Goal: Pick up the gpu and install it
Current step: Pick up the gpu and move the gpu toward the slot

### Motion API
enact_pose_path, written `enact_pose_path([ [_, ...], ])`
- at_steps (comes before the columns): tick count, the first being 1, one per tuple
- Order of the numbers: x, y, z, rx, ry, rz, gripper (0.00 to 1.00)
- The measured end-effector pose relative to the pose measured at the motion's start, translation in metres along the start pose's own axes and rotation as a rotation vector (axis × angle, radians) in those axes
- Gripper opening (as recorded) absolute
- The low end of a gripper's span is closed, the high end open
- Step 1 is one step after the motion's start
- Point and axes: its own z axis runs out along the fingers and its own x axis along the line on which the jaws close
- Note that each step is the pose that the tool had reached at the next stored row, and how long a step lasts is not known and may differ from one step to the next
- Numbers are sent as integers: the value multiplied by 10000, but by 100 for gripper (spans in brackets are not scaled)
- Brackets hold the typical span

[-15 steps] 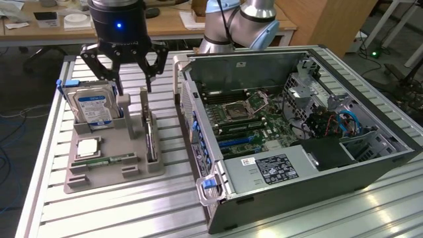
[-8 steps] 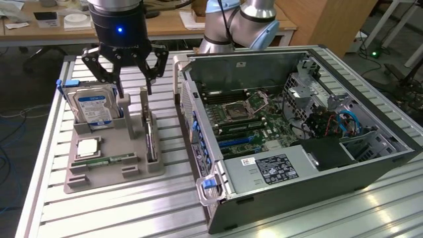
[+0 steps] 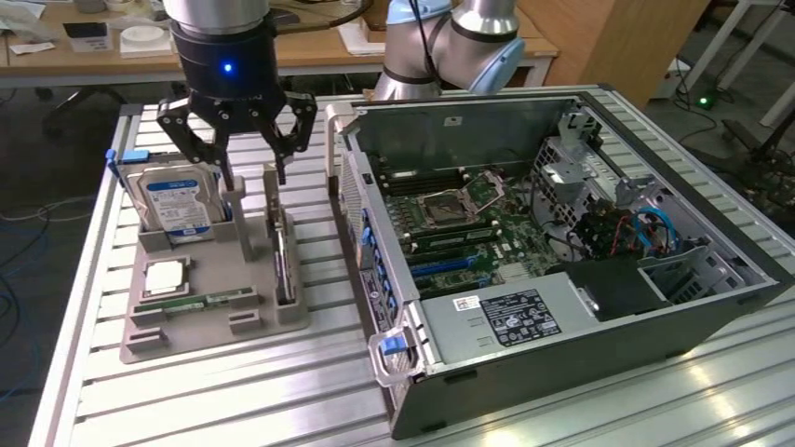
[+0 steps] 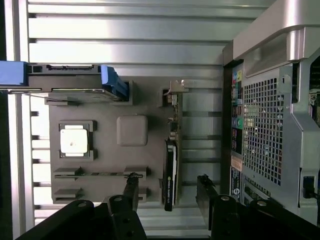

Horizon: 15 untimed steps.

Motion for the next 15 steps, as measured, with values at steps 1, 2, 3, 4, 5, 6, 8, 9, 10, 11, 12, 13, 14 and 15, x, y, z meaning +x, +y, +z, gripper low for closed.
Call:
enact_pose_path([
  [1,0,0,13,0,-1,0,59],
  [2,1,-1,24,0,0,0,59],
  [3,1,-1,34,0,-1,0,59],
  [4,1,-2,46,0,-3,0,59],
  [5,1,-2,59,0,-4,0,59],
  [6,2,-2,70,0,-6,1,59],
  [8,2,-3,91,0,-13,0,59],
  [9,2,-3,102,0,-17,0,59],
  [10,2,-4,113,0,-20,-1,59],
  [11,3,-4,125,-1,-23,-1,59],
  [12,3,-4,136,-1,-27,-1,59],
  [13,3,-4,148,-1,-27,-1,59],
  [14,4,-5,157,0,-28,-1,59],
  [15,4,-5,167,-1,-30,0,59],
])
